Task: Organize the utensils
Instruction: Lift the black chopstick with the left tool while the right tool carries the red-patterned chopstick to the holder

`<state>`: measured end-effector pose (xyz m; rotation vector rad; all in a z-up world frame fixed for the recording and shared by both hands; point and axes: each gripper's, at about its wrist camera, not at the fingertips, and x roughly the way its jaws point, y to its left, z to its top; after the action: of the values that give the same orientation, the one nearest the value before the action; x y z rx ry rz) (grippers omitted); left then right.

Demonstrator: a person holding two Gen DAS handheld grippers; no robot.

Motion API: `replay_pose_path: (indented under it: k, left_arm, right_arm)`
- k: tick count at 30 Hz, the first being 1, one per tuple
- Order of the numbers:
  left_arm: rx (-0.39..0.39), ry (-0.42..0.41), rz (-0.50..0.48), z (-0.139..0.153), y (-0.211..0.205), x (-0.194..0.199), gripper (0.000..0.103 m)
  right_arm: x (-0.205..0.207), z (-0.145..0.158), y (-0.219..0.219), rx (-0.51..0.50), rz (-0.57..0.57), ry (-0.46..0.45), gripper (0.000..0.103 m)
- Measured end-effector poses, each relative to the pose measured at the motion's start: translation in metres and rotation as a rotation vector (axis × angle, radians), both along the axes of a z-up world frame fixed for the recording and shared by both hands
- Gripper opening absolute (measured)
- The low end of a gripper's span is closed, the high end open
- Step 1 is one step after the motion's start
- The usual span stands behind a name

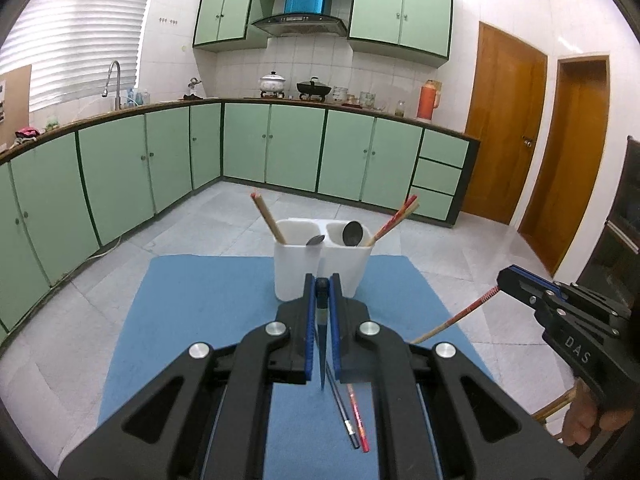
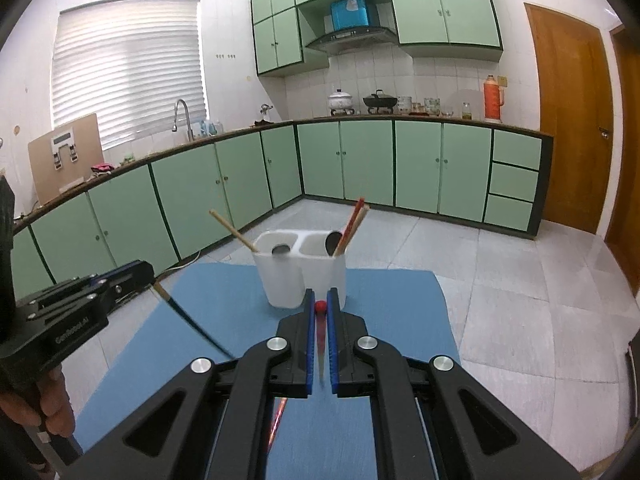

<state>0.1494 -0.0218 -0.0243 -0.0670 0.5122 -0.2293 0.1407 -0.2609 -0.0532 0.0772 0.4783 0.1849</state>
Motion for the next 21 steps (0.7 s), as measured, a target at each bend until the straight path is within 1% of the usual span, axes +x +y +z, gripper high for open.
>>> replay_pose_path:
  k: [10, 16, 21]
  left_arm:
    - [-0.014, -0.049, -0.010, 0.022, 0.002, 0.007, 0.006]
    - [-0.033, -0.107, 0.003, 0.045, 0.006, 0.014, 0.006]
    - [-0.062, -0.180, 0.031, 0.072, 0.010, 0.023, 0.006]
  right_arm:
    - [0.016, 0.022, 0.003, -0.006, 0.034, -0.040, 0.006]
    - [0.017, 0.036, 0.002, -0.004, 0.047, -0.079, 0.006]
    - [0.018, 0.052, -0.002, 0.012, 0.038, -0.123, 0.006]
